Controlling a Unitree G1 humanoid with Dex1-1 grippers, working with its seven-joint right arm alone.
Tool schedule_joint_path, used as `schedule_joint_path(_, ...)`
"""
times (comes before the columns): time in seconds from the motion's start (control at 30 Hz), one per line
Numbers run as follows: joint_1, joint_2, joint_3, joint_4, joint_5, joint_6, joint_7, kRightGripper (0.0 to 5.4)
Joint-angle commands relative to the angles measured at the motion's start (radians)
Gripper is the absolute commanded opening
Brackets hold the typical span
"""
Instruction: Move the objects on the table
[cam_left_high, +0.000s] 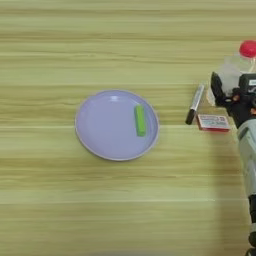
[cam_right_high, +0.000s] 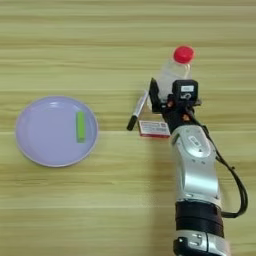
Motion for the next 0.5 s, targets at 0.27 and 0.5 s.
schedule_joint_path(0.27,-0.049,-0.105,-0.08,0.029,-0.008,-0.094,-0.064,3.15)
schedule_joint_path(0.5,-0.041,-0.128,-0.089,0.087,-0.01,-0.119,-0.077,3.15)
